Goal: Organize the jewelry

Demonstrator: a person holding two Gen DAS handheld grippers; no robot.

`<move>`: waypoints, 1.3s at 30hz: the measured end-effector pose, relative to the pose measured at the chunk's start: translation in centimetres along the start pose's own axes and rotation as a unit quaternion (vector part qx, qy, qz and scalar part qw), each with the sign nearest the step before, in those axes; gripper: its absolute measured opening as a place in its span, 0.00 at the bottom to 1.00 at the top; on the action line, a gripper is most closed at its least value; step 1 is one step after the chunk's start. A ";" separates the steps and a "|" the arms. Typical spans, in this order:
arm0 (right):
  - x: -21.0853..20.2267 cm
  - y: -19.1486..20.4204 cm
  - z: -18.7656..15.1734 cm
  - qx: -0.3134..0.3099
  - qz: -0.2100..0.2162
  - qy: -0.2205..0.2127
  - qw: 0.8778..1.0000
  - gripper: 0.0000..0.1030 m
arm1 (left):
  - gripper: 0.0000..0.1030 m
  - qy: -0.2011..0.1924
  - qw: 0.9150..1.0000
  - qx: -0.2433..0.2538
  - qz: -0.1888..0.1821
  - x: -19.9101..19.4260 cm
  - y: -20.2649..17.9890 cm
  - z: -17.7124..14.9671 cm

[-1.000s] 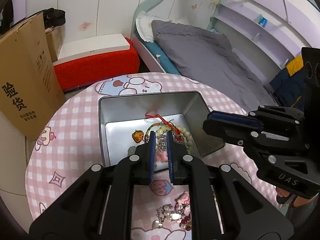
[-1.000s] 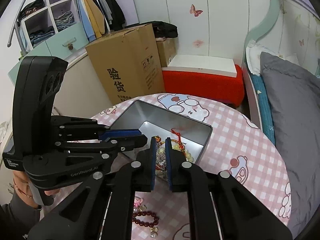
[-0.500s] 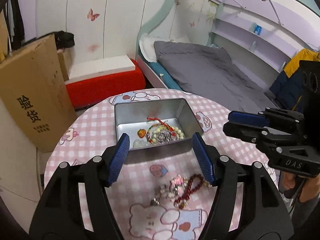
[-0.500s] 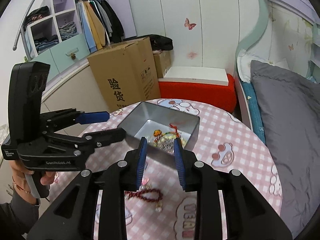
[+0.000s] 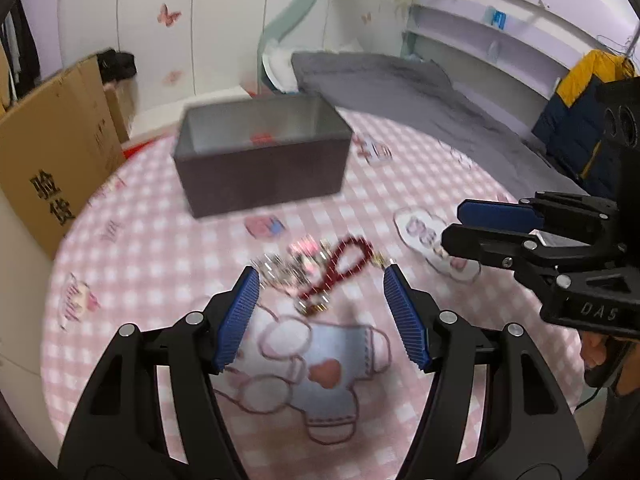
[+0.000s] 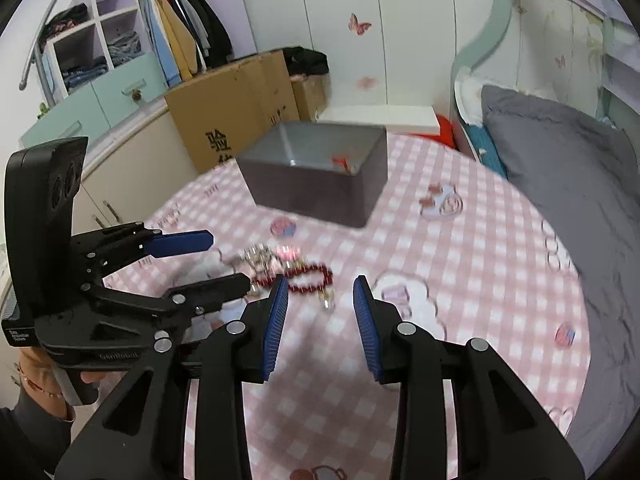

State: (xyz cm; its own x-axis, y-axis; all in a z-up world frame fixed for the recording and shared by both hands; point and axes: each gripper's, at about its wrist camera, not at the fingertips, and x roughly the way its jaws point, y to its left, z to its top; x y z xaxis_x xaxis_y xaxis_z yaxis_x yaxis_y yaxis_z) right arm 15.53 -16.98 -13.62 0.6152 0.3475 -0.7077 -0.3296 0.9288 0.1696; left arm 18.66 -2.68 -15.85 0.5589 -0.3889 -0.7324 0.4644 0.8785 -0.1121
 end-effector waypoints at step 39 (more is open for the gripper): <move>5.5 1.6 -0.9 -0.077 -0.051 0.056 0.994 0.09 | 0.09 -0.061 0.993 -0.064 -0.084 -4.1 3.3 2.4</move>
State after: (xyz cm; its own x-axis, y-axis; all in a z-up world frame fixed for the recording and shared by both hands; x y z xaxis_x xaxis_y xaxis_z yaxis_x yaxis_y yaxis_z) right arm 17.72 -13.70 -17.83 0.5698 0.2273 -0.7897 -0.3802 0.9249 -0.0081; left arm 19.48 1.15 -11.59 0.5641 -0.5563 -0.6102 0.4714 0.8237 -0.3152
